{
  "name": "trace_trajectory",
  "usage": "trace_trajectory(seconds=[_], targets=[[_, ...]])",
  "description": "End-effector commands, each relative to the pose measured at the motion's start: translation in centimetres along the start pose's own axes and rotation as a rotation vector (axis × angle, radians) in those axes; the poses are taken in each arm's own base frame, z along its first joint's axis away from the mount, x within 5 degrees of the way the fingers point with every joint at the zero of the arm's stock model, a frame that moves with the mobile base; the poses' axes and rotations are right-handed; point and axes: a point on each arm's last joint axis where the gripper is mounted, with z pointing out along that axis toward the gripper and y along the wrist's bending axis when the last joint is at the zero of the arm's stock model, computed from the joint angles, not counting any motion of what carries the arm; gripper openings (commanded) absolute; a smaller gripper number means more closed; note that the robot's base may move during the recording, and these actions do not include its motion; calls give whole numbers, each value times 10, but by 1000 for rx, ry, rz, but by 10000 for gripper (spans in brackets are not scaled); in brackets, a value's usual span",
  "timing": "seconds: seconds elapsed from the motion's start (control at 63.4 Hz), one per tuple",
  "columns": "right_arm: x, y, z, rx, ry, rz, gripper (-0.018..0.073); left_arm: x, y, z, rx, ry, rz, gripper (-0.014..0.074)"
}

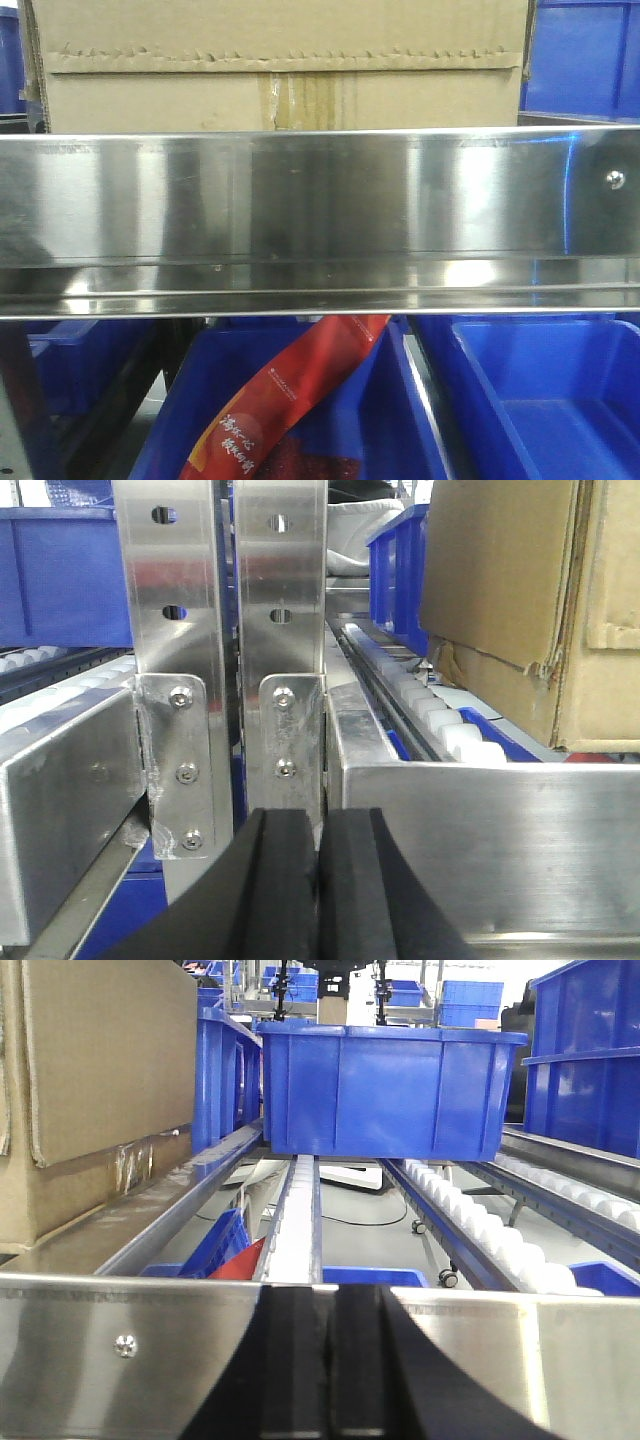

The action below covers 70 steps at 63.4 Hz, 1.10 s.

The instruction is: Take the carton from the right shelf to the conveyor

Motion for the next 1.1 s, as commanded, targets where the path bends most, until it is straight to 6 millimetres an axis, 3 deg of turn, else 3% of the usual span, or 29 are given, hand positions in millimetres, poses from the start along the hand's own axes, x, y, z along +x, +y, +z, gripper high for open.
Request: trace_trajectory(seconds=[0.0,0.599,0.994,1.088], targets=[[-3,0,0,3,-30,-3,-60,-3,0,-1,-1,-25,1,11],[-3,0,0,3,-30,-3,-60,-3,0,-1,-1,-27,1,11],[-5,0,0,5,-51,-3,-60,-13,-1,-1,8,-133,10,11],[-12,-1,-1,14,-126,22,-60,-20,-2,-2,15,-205,10,11]])
